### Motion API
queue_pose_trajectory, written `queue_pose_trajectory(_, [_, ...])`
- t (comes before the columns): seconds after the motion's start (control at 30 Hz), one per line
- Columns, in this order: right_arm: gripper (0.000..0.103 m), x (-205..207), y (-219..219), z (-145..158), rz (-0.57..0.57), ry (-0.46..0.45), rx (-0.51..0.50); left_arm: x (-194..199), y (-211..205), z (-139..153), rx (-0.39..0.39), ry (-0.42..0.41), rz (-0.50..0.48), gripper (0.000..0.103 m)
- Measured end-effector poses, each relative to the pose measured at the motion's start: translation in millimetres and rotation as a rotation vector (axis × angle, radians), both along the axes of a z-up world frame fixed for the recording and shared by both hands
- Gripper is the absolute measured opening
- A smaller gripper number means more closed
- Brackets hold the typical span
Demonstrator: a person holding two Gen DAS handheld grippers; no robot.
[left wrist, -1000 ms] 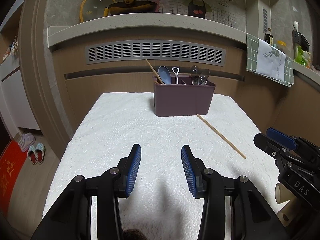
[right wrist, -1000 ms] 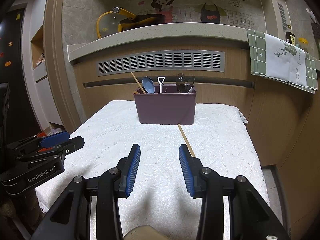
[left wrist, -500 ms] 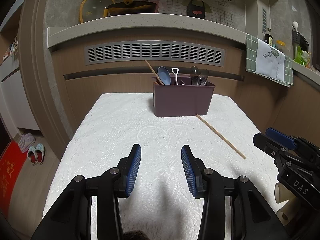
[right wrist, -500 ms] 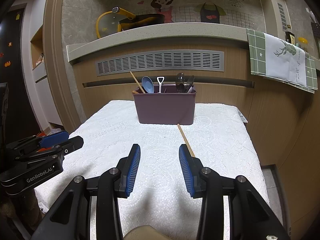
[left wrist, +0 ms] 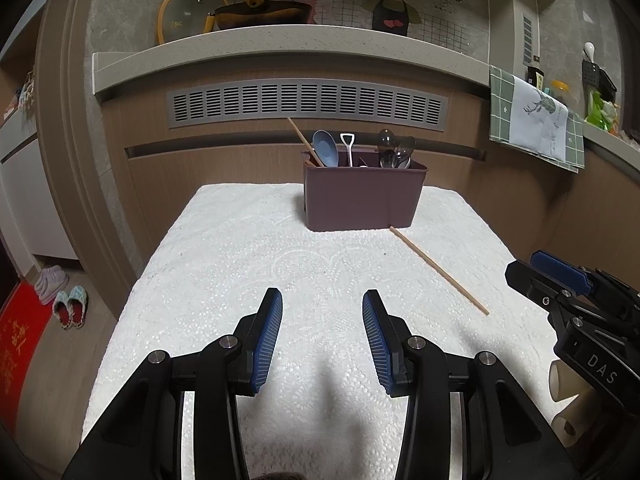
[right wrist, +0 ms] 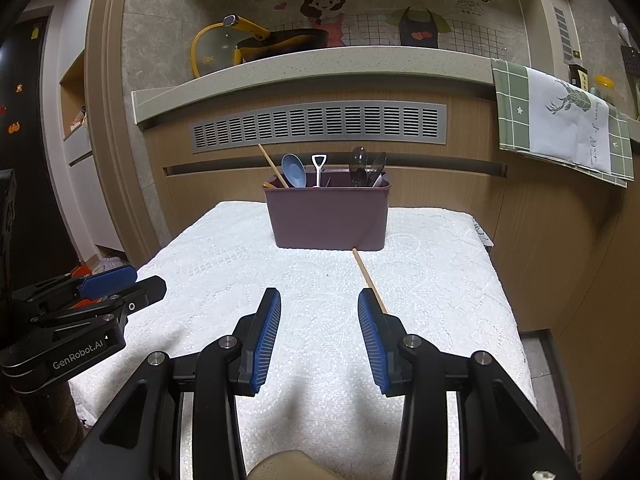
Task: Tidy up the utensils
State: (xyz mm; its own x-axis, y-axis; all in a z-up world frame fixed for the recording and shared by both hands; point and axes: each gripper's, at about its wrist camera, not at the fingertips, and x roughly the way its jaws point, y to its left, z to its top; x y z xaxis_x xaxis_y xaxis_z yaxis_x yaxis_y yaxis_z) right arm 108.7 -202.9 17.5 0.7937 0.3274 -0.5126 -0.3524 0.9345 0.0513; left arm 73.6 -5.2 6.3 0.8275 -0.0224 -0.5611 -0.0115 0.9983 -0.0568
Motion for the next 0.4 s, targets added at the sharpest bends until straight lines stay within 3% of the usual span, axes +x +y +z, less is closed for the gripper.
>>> queue_pose_trajectory(0.4, [0.038, -0.4, 0.4, 0.5, -0.005, -0.006, -0.006, 1.9, 5.0, -5.0, -0.019, -0.005, 0.013, 0.043])
